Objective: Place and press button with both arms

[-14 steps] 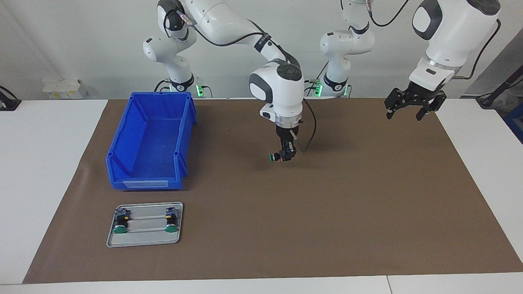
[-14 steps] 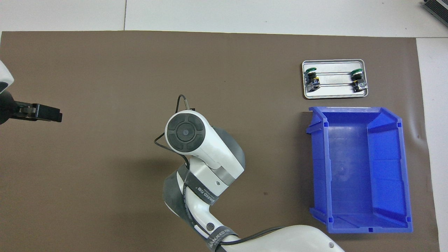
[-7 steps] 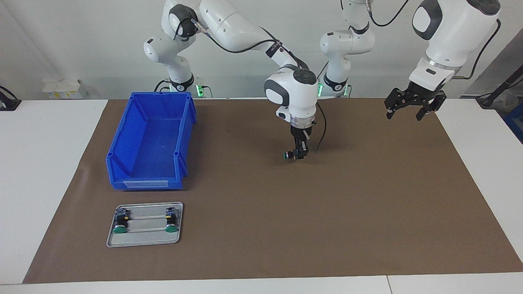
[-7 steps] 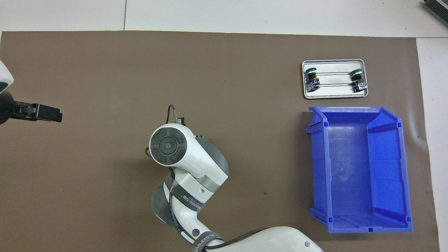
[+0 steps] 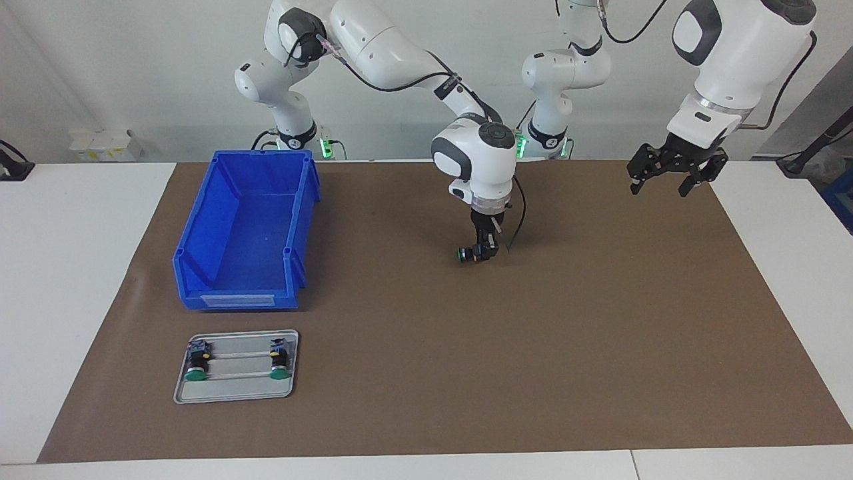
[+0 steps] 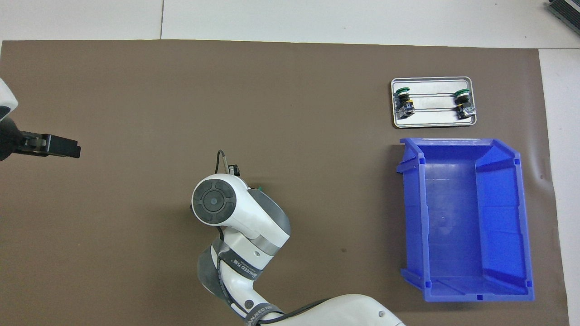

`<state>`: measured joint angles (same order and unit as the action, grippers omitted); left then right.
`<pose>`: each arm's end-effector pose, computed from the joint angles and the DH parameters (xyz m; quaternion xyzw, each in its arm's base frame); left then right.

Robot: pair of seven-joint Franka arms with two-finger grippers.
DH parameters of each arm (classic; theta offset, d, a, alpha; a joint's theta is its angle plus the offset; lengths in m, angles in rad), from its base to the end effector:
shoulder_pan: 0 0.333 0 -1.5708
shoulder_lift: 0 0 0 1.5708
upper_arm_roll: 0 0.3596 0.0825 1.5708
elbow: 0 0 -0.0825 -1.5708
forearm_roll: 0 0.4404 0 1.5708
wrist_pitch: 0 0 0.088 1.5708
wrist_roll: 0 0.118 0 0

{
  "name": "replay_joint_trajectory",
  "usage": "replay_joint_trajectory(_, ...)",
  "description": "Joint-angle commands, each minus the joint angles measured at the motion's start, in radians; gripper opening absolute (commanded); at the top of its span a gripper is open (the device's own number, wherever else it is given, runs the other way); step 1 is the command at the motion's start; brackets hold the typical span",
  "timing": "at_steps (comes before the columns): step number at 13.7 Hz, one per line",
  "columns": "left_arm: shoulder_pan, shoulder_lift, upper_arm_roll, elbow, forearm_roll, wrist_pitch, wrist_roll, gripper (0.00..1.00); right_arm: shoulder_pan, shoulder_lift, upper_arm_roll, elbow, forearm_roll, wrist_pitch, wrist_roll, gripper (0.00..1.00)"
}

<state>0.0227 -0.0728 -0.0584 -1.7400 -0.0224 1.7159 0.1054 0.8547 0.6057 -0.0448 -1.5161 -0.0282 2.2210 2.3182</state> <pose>0.5956 -0.0247 0.6237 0.9973 -0.0691 0.0246 0.0081 0.5416 0.5755 0.3131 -0.7363 0.6744 -0.0245 0.0496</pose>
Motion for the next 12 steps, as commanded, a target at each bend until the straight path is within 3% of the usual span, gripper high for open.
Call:
replay_joint_trajectory(1,0.008,-0.019,-0.004,-0.018,0.012,-0.001,-0.01,1.0,-0.019,-0.046,0.003,-0.026,-0.001,0.013,0.014,0.95)
replay_joint_trajectory(4,0.008,-0.019,-0.004,-0.018,0.012,-0.001,-0.01,1.0,-0.072,-0.136,0.003,-0.07,0.005,0.002,-0.023,0.97)
replay_joint_trajectory(8,0.008,-0.019,-0.004,-0.018,0.012,-0.001,-0.01,1.0,-0.147,-0.305,0.003,-0.229,0.007,-0.018,-0.235,0.97)
replay_joint_trajectory(12,0.008,-0.019,-0.004,-0.018,0.012,-0.001,-0.01,1.0,-0.273,-0.388,0.003,-0.237,0.008,-0.15,-0.527,0.97)
